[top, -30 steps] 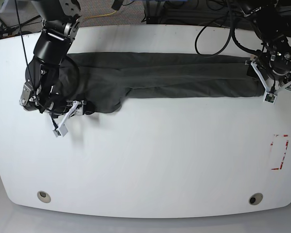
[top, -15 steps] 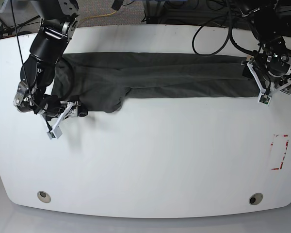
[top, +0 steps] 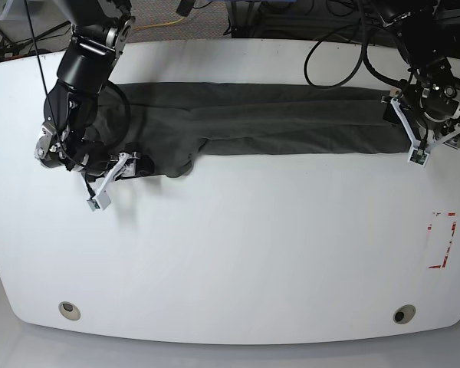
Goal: Fold the T-shirt properly
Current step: 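Regrasp the folded strip end with the right gripper and straighten it, then hold the folded strip ends with both grippers and pull it taut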
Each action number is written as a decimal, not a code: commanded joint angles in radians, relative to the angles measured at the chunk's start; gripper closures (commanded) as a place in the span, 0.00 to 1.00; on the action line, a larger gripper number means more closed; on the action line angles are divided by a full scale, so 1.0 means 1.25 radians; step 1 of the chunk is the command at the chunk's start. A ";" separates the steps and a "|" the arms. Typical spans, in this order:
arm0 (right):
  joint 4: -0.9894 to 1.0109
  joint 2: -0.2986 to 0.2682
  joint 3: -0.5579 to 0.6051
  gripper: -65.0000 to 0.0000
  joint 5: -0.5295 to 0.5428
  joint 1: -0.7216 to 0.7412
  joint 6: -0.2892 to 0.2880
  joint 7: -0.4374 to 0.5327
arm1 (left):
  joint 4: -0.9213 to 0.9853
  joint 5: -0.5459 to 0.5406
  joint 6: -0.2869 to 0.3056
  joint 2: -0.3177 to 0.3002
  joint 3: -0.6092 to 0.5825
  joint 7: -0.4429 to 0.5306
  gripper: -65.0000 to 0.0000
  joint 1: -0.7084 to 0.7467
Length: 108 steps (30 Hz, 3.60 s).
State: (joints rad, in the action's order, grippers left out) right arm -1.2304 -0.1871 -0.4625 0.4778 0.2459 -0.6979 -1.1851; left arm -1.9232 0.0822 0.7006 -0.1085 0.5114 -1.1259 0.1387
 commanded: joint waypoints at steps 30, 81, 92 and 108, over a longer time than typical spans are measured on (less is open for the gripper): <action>-0.326 -0.069 -0.032 1.00 0.345 -0.202 0.000 -0.060 | 0.107 0.000 -0.002 -0.033 0.001 0.048 0.21 0.010; -0.363 -0.019 0.011 0.38 0.181 -0.336 0.000 -0.025 | 0.173 -0.573 -0.002 -0.137 0.311 -0.131 0.09 -0.006; -0.363 -0.019 0.011 0.38 0.178 -0.330 0.000 -0.025 | 0.293 -0.577 -0.002 -0.136 0.308 -0.094 0.09 -0.012; -0.365 -0.015 0.011 0.38 0.178 -0.330 0.000 -0.025 | 0.393 -0.578 -0.002 -0.095 0.257 -0.082 0.15 -0.044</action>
State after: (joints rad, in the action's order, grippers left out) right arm -1.6680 -0.1936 -0.4438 0.6838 -0.1787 -0.6964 -1.2316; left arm -1.4246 -0.6376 0.6975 -0.2344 0.8330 -1.2217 0.0925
